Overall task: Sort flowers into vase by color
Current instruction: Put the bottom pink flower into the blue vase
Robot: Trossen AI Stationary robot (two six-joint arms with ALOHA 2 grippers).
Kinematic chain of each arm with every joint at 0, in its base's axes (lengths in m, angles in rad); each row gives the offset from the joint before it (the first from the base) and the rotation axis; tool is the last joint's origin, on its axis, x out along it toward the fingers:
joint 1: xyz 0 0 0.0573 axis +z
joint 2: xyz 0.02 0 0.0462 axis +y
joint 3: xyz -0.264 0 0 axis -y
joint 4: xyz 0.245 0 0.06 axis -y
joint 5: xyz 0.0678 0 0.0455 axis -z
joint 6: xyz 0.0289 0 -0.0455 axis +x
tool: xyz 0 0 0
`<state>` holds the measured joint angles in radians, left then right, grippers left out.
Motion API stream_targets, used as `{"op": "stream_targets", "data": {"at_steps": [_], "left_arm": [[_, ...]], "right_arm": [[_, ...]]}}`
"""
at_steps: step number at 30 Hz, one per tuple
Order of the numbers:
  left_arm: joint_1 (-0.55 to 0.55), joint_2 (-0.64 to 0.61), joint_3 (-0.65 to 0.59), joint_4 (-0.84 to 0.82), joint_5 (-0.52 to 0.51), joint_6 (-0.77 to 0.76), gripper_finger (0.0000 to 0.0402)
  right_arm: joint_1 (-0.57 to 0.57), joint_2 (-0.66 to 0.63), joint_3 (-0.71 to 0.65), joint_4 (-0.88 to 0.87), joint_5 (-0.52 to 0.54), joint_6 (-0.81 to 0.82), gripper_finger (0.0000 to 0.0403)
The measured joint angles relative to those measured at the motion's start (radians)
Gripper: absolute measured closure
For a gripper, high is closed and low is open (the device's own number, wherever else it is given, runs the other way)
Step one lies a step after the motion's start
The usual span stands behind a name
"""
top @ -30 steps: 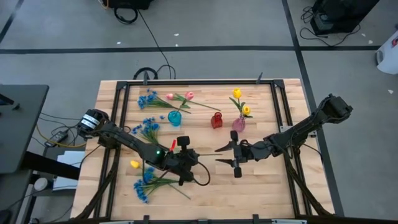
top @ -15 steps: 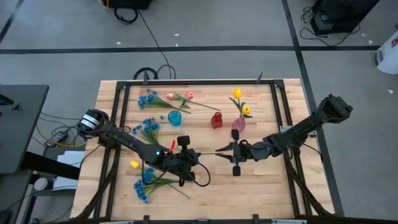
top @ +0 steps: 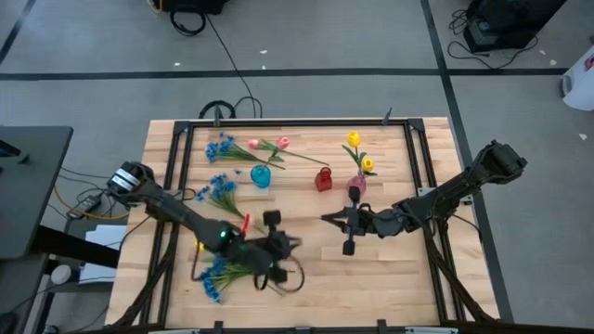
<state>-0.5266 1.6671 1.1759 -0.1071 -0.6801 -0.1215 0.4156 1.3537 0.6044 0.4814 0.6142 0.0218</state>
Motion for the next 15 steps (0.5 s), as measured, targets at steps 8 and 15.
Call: {"op": "stream_targets", "data": {"at_steps": [8, 15], "left_arm": [[-0.059, 0.075, -0.002, 0.152, 0.063, -0.055, 0.0356], [-0.072, 0.191, -0.003, 0.313, 0.063, -0.064, 0.0356]], "right_arm": [[0.004, 0.0, 0.0, 0.3, 0.04, -0.169, 0.0392], [0.025, 0.0, 0.001, 0.47, 0.082, -0.278, 0.0392]]}}
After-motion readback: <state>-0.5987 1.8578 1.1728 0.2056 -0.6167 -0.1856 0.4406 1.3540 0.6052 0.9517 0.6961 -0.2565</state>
